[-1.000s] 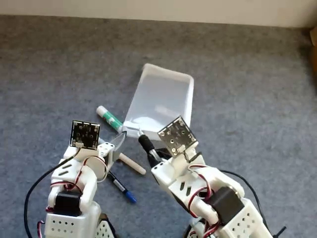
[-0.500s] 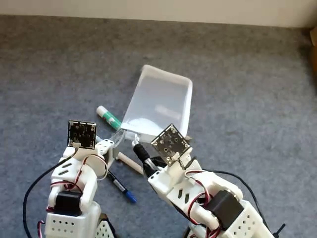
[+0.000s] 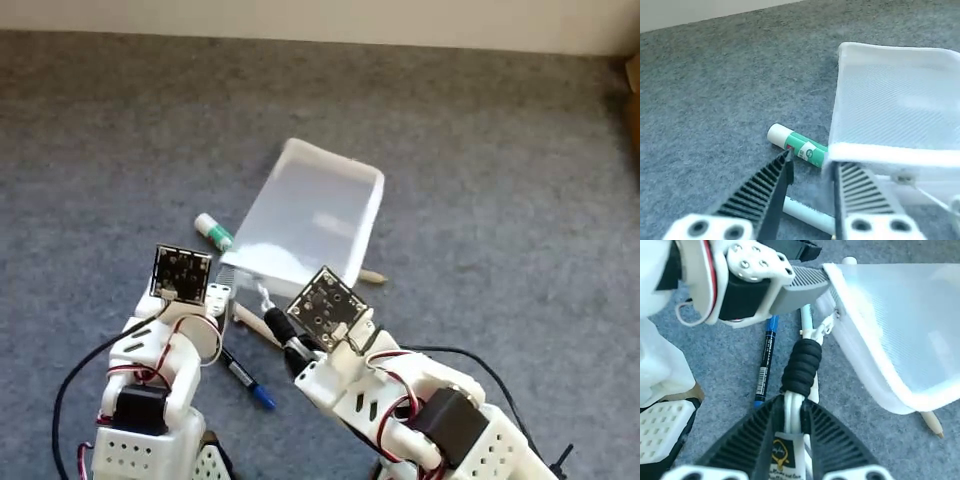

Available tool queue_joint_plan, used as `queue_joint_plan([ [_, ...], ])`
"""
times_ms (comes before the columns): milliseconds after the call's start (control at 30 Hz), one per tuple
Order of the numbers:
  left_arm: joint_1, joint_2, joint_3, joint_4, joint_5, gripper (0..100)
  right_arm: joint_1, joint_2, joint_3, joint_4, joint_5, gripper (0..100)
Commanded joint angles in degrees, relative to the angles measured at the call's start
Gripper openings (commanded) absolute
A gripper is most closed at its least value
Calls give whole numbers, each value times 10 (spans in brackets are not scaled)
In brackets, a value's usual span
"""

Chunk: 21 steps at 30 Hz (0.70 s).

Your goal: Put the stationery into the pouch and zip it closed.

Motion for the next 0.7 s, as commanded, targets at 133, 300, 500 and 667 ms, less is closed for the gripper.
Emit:
queue_joint_plan([
  [133,4,-4,-8,-11,-11,7,-8,-7,-38,-34,7,5],
  [300,6,-4,-3,-11,-11,7,44,-7,-36,-42,4,5],
  [500,5,-4,-2,-12,-11,7,91,-6,-35,-37,4,5],
  [667,7,-5,6,-13,-11,7,132,-6,-35,-35,4,5],
])
